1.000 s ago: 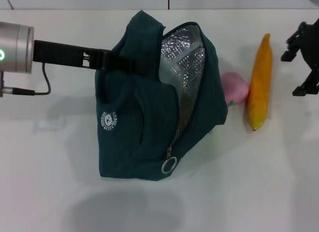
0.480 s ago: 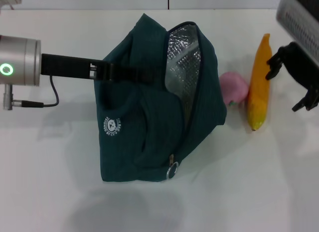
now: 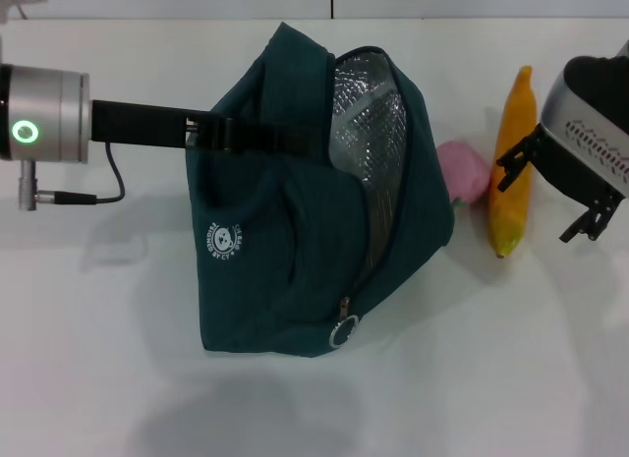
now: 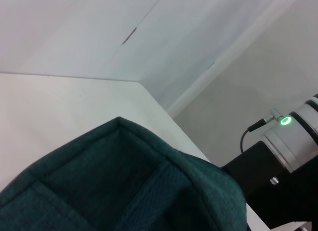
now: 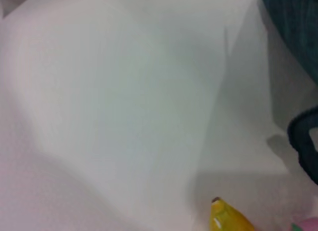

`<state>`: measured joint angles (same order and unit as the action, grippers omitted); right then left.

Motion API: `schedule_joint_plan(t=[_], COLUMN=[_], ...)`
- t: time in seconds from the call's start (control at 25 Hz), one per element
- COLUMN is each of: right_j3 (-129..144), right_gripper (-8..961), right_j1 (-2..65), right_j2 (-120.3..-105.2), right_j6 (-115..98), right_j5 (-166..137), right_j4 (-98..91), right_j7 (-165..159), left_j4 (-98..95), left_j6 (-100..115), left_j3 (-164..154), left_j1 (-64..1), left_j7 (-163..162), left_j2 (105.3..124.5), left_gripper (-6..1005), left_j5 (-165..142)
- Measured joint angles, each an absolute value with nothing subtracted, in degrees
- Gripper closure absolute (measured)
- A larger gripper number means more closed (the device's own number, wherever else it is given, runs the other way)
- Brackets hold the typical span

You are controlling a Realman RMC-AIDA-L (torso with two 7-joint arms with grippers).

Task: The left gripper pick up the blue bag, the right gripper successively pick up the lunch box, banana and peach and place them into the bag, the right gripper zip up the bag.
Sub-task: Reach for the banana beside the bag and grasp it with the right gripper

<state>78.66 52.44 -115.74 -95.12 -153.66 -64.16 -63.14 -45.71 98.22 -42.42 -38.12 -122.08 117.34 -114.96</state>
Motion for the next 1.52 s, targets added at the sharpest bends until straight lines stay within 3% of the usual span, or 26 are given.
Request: schedule_joint_plan(t=[1.48, 1.52], right_j3=[84.6, 84.6], right_gripper=[155, 248], right_j1=[51.3, 51.2], right_j2=[-115.88, -115.87], right_j6=[-81.5, -81.5], right_j5=[-151.0, -151.1], right_j4=[-54.1, -54.3], right_j7=[-54.5, -54.5], left_j4=[-45.9, -45.9], left_j6=[95.4, 95.4], left_j3=[-42.4, -42.4], left_j1=[-38.4, -38.4], left_j7=[-121.2, -121.2], left_j2=[117.77, 117.77], left_gripper=[958, 958], left_j5=[-114.1, -114.1])
